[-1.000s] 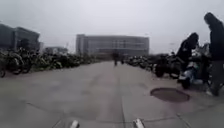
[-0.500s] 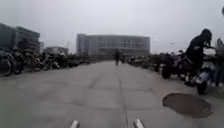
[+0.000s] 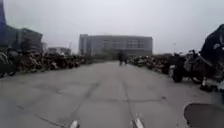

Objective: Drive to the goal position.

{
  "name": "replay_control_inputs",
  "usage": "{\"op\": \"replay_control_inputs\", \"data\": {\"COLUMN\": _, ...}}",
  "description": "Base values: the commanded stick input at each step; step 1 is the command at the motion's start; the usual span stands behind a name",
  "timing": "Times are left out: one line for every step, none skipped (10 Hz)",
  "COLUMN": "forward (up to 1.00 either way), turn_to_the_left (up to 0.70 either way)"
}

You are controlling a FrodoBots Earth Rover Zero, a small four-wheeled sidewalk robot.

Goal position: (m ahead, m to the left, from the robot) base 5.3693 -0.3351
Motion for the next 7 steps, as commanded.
{"op": "replay_control_inputs", "data": {"forward": 1.00, "turn_to_the_left": 0.01}}
{"op": "replay_control_inputs", "data": {"forward": 1.00, "turn_to_the_left": 0.01}}
{"op": "replay_control_inputs", "data": {"forward": 1.00, "turn_to_the_left": 0.01}}
{"op": "replay_control_inputs", "data": {"forward": 1.00, "turn_to_the_left": 0.01}}
{"op": "replay_control_inputs", "data": {"forward": 1.00, "turn_to_the_left": 0.01}}
{"op": "replay_control_inputs", "data": {"forward": 1.00, "turn_to_the_left": 0.01}}
{"op": "replay_control_inputs", "data": {"forward": 1.00, "turn_to_the_left": 0.01}}
